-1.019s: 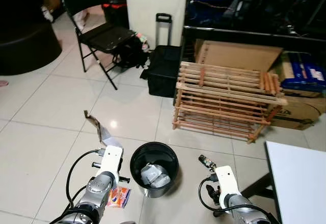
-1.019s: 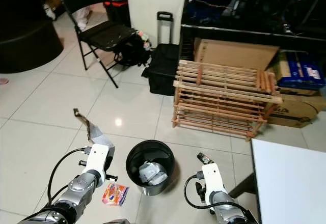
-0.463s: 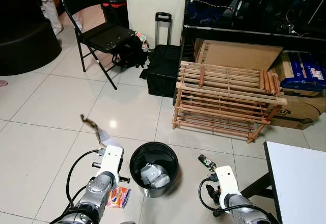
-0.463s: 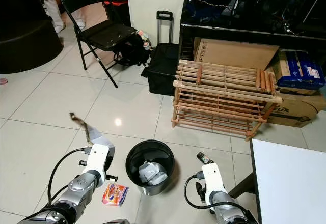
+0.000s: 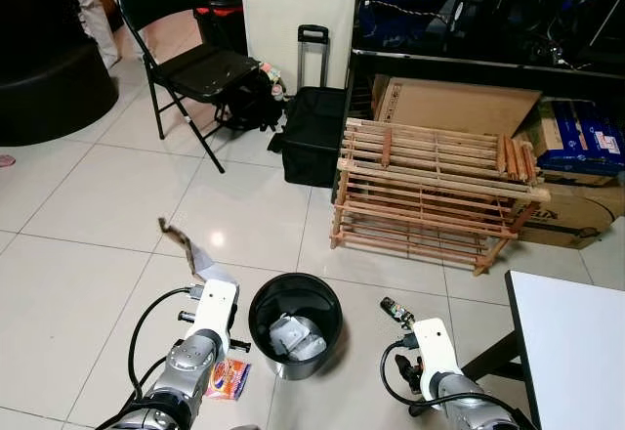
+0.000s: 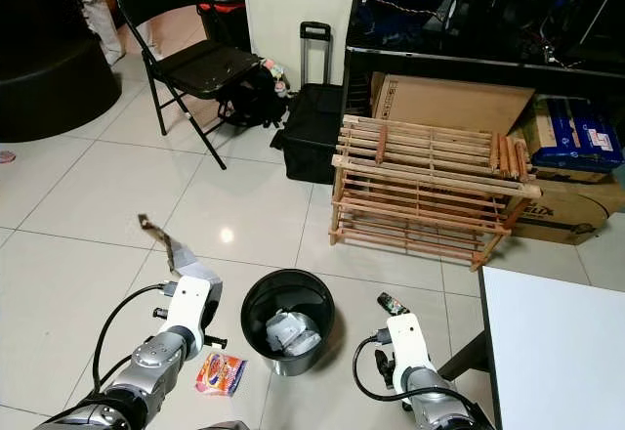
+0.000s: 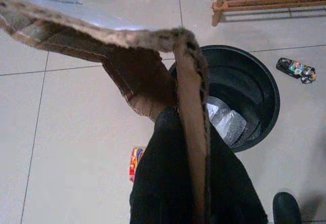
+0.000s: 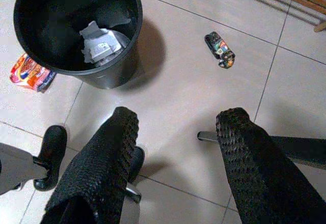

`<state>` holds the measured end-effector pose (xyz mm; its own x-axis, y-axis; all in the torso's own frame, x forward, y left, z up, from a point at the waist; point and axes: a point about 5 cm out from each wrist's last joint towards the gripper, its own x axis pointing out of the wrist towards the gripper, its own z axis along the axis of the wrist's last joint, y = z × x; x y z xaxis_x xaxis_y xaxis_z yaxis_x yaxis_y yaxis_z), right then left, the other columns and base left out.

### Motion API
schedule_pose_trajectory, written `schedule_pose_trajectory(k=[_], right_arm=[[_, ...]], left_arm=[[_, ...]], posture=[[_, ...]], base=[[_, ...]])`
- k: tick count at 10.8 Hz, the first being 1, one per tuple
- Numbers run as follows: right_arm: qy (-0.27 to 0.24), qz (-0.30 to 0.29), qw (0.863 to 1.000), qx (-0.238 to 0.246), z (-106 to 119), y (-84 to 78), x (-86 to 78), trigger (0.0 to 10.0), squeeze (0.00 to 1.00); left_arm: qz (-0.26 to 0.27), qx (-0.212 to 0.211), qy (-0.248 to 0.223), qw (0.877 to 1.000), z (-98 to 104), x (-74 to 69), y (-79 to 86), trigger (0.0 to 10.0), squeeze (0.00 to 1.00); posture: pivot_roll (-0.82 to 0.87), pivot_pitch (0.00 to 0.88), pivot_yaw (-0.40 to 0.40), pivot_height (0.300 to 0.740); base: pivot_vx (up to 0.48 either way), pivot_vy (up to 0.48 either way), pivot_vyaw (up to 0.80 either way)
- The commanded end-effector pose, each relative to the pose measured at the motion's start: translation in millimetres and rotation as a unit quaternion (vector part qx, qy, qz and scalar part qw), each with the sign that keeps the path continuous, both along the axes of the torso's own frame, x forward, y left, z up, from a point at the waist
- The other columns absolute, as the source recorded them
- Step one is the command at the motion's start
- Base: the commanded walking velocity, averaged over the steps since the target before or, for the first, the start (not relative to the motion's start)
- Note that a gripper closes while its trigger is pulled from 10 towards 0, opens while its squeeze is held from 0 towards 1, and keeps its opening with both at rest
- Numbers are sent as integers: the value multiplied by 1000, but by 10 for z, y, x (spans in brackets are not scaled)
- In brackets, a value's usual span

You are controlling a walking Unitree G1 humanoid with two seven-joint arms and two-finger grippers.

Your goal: Picking trash to rubbish bin

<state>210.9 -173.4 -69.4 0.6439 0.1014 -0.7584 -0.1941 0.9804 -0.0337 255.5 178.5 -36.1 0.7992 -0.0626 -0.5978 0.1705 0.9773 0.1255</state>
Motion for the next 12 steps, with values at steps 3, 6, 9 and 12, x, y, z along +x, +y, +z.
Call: schedule_pose_trajectory(k=[3, 6, 9, 12], right_arm=[[-7, -10, 1000, 6, 13, -5, 17, 10000, 0], [-9, -8, 1000, 6, 24, -14, 34, 10000, 0], [-12, -6, 1000, 5, 35, -30, 49, 10000, 0], [-13, -8, 1000, 5, 38, -34, 54, 10000, 0]], left_arm=[[-11, 1, 4, 1000, 10, 25, -35, 10000, 0], [-8, 1, 4, 1000, 10, 27, -38, 10000, 0], [-7, 1, 6, 1000, -7, 6, -49, 10000, 0], [-5, 3, 7, 1000, -11, -3, -27, 10000, 0]], posture=[[104, 0, -18, 740], [89, 0, -30, 740], [86, 12, -36, 740], [84, 30, -34, 740]], base=[[0, 0, 0], [0, 0, 0], [0, 0, 0], [82, 0, 0]])
